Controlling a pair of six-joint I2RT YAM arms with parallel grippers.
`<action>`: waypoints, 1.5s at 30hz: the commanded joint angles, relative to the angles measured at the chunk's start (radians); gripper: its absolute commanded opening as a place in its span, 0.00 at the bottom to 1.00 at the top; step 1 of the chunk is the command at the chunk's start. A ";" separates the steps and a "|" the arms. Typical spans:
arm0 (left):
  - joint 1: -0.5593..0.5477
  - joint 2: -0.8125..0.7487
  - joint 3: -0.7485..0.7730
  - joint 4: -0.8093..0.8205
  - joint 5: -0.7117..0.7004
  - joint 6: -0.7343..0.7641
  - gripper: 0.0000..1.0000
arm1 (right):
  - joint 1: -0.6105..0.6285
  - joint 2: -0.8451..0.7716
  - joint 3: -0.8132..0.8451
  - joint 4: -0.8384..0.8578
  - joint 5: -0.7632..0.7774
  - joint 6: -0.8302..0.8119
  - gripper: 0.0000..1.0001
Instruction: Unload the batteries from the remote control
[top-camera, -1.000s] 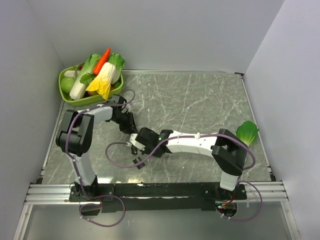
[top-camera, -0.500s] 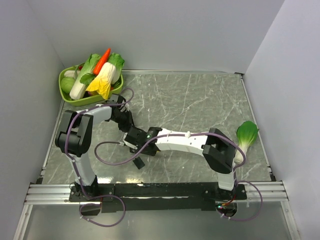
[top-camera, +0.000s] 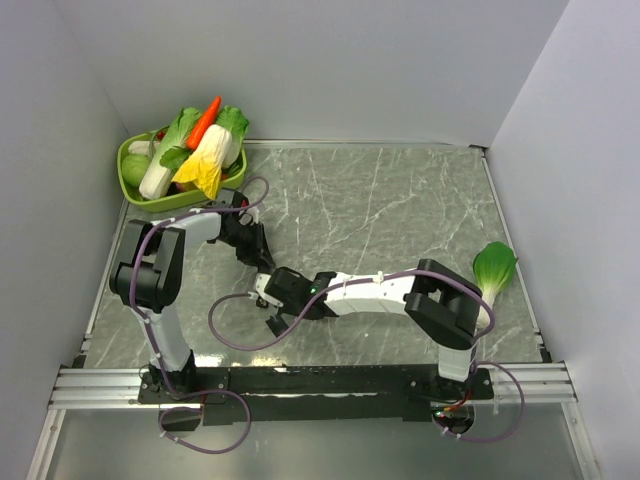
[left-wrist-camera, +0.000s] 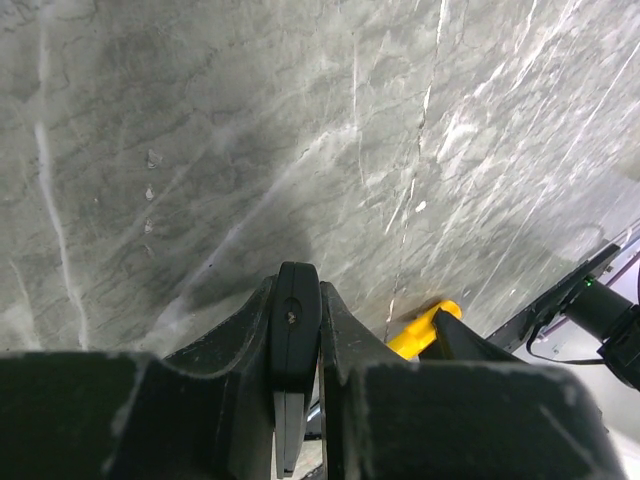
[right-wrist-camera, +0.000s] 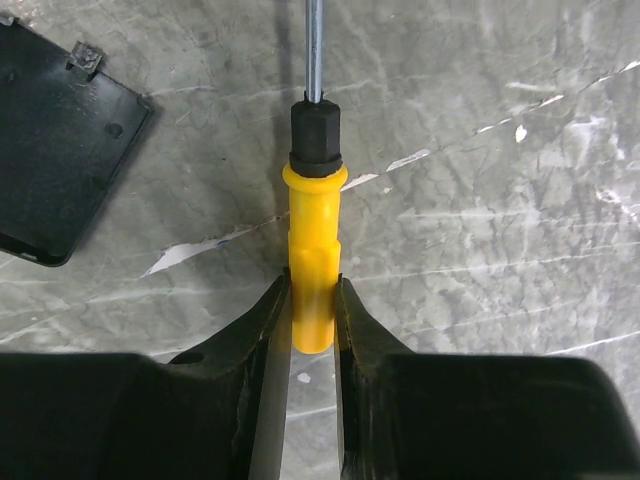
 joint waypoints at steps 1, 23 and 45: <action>-0.022 -0.021 0.017 0.015 0.103 -0.085 0.01 | 0.011 -0.035 0.019 0.213 -0.047 -0.033 0.00; -0.049 -0.092 -0.005 0.095 0.047 -0.186 0.01 | 0.031 0.080 0.387 -0.144 -0.108 -0.070 0.00; -0.105 -0.041 0.034 0.026 0.015 -0.134 0.01 | 0.008 -0.008 -0.018 0.251 -0.151 0.097 0.00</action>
